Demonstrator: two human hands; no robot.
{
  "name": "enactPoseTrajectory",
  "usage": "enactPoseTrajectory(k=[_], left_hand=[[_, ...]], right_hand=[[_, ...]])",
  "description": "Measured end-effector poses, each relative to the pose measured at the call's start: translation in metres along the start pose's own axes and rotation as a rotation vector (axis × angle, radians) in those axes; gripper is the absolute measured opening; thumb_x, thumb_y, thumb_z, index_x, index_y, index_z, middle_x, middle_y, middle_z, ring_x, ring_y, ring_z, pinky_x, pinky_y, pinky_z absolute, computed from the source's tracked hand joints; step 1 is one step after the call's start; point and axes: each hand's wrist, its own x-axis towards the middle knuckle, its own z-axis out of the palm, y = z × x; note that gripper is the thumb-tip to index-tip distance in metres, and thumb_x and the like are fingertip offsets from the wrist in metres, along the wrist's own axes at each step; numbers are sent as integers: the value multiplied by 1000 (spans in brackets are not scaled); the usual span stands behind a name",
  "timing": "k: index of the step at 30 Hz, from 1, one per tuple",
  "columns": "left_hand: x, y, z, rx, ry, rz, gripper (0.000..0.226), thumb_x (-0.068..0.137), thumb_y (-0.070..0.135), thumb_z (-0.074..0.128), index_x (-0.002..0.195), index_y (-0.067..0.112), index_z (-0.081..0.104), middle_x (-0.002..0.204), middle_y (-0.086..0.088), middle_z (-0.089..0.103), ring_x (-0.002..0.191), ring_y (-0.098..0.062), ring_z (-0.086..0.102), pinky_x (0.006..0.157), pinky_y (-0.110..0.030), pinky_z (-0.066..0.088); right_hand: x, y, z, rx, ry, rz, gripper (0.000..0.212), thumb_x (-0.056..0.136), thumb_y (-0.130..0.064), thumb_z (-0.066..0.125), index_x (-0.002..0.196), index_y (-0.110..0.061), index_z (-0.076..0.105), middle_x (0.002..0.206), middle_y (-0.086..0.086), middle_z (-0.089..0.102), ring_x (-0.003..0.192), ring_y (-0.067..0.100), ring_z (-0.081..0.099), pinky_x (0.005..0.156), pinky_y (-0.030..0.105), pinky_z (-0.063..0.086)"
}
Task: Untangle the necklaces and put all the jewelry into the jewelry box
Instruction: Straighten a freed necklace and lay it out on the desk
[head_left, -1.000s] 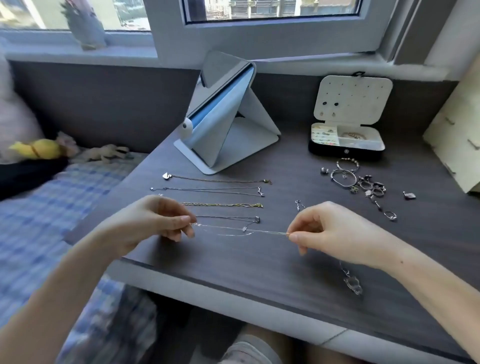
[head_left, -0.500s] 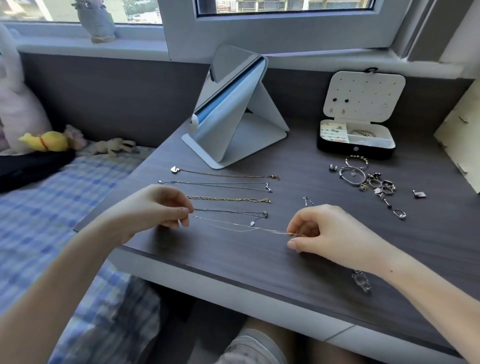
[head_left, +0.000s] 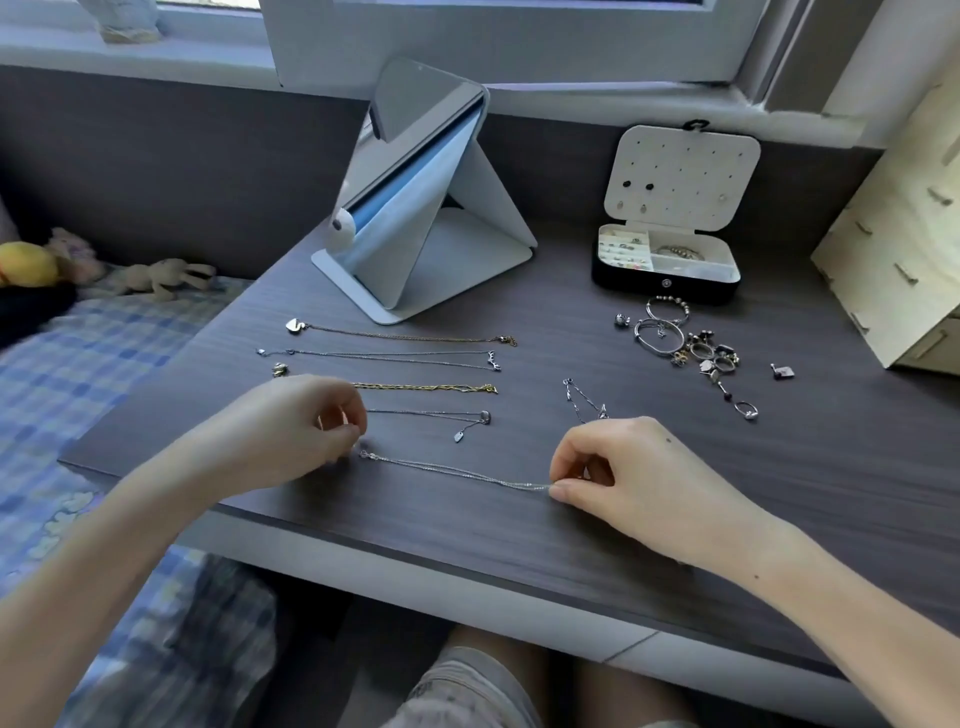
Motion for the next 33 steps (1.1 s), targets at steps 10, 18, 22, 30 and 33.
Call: enactPoseTrajectory(k=[10, 18, 22, 30, 33], left_hand=[[9, 50, 14, 233, 233, 135, 13, 91, 38, 53, 88, 31, 63, 85, 10, 49, 84, -15, 48, 66, -27, 29], [62, 118, 53, 68, 80, 530, 13, 86, 32, 65, 95, 24, 68, 94, 5, 52, 89, -17, 54, 74, -26, 38], [79, 139, 63, 31, -37, 620, 15, 82, 25, 69, 98, 23, 69, 96, 5, 52, 90, -15, 53, 81, -26, 40], [76, 163, 64, -677, -609, 605, 20, 96, 26, 50, 107, 17, 63, 102, 2, 66, 96, -7, 60, 91, -29, 44], [79, 166, 55, -977, -635, 545, 28, 94, 28, 43, 96, 8, 63, 80, -6, 60, 78, -19, 60, 90, -38, 46]], right_hand=[[-26, 17, -12, -126, 244, 120, 12, 74, -35, 72, 73, -27, 63, 75, -11, 56, 70, 1, 49, 65, 18, 37], [-53, 26, -29, -257, -51, 408, 41, 66, -65, 66, 83, -33, 49, 84, -14, 50, 76, -2, 45, 62, 15, 34], [-54, 26, -27, -241, -67, 368, 27, 80, -52, 63, 70, -31, 49, 82, -12, 51, 76, -1, 46, 64, 13, 35], [-33, 24, -65, 385, 174, 213, 12, 87, -13, 63, 77, -9, 57, 67, 7, 68, 58, 13, 63, 57, 28, 52], [-16, 18, -97, 540, 341, 90, 11, 87, -11, 61, 78, -5, 58, 60, 6, 66, 52, 15, 57, 48, 23, 47]])
